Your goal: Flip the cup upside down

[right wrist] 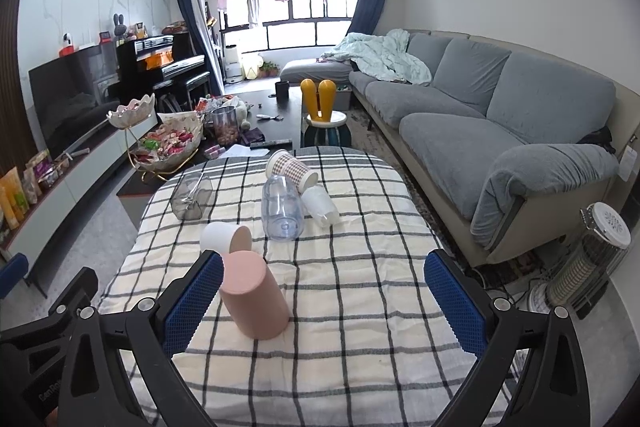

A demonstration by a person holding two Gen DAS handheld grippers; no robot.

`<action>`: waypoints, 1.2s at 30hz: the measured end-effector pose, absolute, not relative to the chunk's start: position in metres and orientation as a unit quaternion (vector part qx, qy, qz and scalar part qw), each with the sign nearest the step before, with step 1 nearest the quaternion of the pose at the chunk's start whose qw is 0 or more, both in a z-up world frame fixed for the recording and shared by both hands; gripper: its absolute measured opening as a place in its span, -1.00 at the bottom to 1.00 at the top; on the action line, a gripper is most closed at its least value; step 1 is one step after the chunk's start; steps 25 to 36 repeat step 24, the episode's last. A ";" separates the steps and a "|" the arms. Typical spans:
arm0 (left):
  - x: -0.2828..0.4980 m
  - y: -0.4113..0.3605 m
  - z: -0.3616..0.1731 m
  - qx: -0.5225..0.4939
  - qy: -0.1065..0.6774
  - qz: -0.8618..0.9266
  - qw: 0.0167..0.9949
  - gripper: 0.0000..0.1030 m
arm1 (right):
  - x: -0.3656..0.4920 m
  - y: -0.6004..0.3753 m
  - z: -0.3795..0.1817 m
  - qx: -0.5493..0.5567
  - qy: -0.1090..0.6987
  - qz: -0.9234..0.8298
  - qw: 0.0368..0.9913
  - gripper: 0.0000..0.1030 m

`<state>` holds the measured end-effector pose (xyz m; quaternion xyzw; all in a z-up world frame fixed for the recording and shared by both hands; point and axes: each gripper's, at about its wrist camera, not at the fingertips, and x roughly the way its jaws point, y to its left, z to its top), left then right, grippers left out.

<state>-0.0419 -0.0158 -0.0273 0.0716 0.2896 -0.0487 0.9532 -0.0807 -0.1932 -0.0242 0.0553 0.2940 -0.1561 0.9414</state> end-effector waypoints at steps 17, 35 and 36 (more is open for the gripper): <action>-0.042 -0.015 -0.028 0.062 0.295 -0.049 0.952 1.00 | -0.080 -0.193 -0.023 0.056 0.295 -0.157 0.941 0.97; -0.040 -0.014 -0.030 0.062 0.305 -0.037 0.950 1.00 | -0.081 -0.193 -0.024 0.057 0.294 -0.156 0.941 0.97; -0.040 -0.014 -0.030 0.062 0.305 -0.037 0.950 1.00 | -0.081 -0.193 -0.024 0.057 0.294 -0.156 0.941 0.97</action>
